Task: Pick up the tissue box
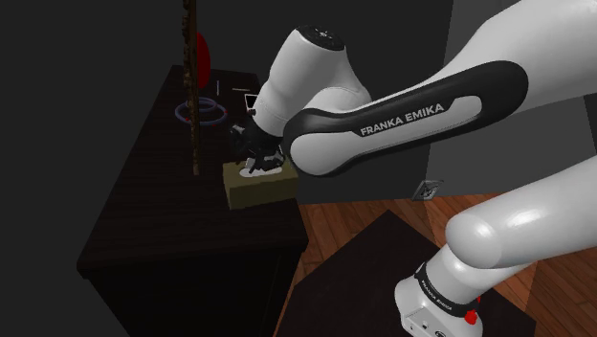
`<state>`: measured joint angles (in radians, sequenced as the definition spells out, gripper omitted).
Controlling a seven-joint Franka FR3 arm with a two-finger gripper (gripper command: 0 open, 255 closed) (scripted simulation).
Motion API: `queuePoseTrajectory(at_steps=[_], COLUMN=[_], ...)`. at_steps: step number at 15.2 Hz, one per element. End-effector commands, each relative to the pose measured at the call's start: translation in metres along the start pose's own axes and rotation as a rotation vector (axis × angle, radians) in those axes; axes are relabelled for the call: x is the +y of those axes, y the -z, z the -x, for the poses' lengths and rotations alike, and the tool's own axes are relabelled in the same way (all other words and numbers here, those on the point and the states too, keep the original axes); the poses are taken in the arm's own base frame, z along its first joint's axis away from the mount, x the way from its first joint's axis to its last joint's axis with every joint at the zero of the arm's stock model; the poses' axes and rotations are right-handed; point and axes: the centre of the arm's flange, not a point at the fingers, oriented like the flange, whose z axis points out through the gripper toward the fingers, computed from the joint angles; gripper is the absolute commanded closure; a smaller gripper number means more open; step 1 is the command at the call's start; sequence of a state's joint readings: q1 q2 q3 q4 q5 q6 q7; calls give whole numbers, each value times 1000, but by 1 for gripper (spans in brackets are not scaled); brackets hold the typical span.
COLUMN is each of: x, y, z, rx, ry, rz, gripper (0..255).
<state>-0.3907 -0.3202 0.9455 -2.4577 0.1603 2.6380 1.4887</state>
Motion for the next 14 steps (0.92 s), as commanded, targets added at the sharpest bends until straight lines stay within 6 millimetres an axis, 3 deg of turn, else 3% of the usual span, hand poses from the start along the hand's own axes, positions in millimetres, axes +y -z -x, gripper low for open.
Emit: queuePoseTrajectory(at_steps=[1,14], x=[2,-23], y=[-3,60], z=[1,-11], rx=[-1,-1], ry=[1,1], rz=[7,7], gripper=[255,255])
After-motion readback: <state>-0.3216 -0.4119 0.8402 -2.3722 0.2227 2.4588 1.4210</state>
